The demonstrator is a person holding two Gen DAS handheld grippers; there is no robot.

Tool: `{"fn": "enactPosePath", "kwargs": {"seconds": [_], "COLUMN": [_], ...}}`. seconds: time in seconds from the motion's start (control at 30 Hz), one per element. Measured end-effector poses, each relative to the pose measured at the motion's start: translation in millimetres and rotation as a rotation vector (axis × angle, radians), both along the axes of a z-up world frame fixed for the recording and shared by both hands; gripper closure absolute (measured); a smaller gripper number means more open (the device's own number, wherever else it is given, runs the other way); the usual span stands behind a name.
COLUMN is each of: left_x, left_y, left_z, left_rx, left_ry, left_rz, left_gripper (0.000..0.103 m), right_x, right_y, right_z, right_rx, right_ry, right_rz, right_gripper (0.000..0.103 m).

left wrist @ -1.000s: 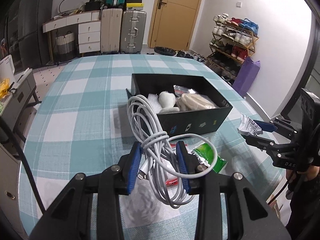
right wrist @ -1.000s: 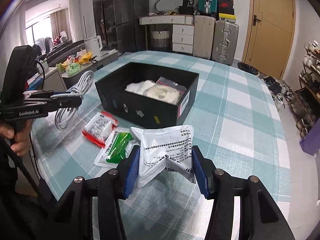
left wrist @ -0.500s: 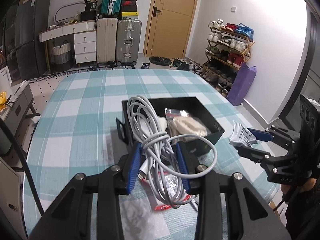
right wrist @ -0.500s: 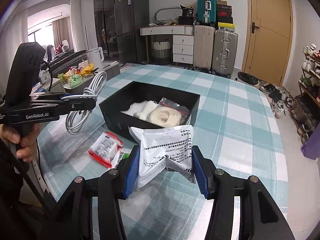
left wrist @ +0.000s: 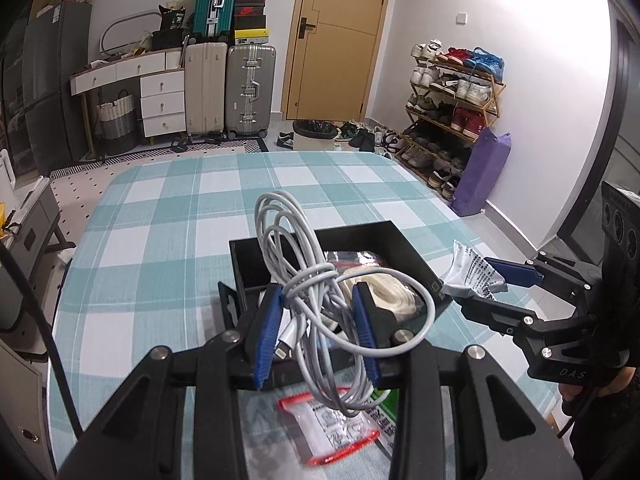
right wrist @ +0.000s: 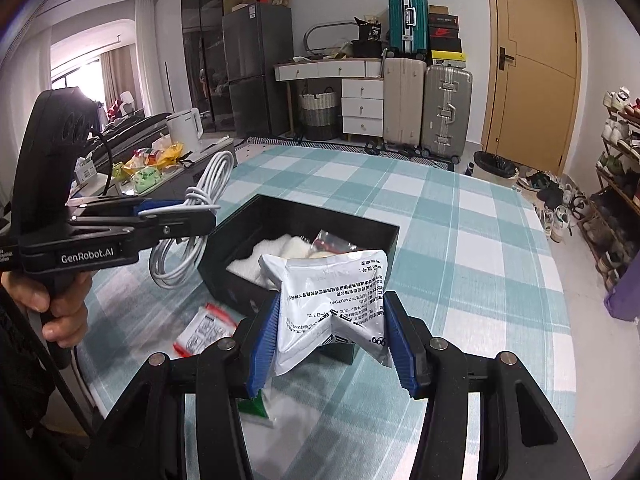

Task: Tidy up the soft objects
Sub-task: 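Lift the cable coil into the box with the left gripper while the right lowers the pouch in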

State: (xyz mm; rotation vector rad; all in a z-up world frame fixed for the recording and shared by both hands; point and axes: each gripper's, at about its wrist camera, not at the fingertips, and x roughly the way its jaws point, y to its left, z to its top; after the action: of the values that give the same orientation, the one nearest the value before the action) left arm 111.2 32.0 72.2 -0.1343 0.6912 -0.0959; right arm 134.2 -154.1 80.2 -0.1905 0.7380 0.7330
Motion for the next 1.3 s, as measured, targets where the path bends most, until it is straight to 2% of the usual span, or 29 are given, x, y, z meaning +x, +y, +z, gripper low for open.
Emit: {"fn": "enactPosePath", "kwargs": {"seconds": [0.23,0.87,1.07,1.3], "left_x": [16.4,53.8,56.0,58.0], "left_y": [-1.3,-7.9,-11.8,-14.8], "left_z": [-3.0,-29.2,-33.7,-44.3], "left_rx": [0.019,0.063,0.095,0.119], "left_ry": [0.001,0.045,0.037,0.067], "left_rz": [-0.011,-0.040,-0.050,-0.060], "left_gripper": [0.069,0.069,0.069,0.070], "right_x": [14.5,48.1,53.0,53.5], "right_y": [10.6,43.3,50.2,59.5], "right_z": [-1.5,-28.1,-34.5,-37.8], "right_rx": [-0.002,-0.058,-0.081,-0.131], "right_ry": [0.012,0.047,0.041,0.009], "right_rz": [0.002,0.040,0.046,0.052], "right_gripper": [0.052,0.052,0.052,0.052]}}
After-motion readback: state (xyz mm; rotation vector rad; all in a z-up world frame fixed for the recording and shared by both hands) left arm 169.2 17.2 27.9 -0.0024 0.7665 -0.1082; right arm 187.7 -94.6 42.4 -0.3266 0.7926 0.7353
